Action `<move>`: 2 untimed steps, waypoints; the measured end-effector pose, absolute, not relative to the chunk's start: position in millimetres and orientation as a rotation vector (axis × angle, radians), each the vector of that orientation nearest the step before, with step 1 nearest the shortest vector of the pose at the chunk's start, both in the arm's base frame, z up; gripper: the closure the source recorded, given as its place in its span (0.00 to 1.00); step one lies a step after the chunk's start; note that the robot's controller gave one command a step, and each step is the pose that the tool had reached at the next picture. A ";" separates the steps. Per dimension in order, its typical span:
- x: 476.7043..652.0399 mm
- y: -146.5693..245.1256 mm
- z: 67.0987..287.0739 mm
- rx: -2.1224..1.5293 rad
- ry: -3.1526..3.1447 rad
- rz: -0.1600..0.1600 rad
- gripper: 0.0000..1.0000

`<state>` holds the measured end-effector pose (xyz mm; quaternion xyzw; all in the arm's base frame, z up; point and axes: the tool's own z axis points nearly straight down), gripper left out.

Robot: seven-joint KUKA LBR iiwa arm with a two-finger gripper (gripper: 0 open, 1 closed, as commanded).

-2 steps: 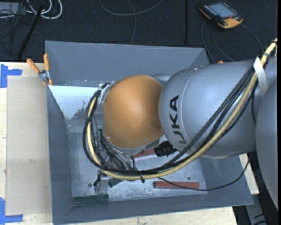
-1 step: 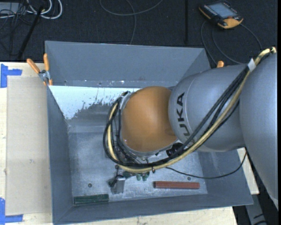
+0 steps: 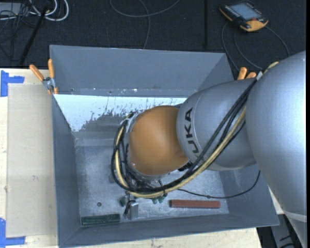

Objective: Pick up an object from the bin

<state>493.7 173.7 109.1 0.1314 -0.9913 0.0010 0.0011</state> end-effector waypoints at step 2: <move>485.6 141.0 79.6 0.633 -3.076 -0.001 0.00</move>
Offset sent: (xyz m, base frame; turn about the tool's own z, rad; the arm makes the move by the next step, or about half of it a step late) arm -0.0239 -0.0644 -0.0331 -0.3054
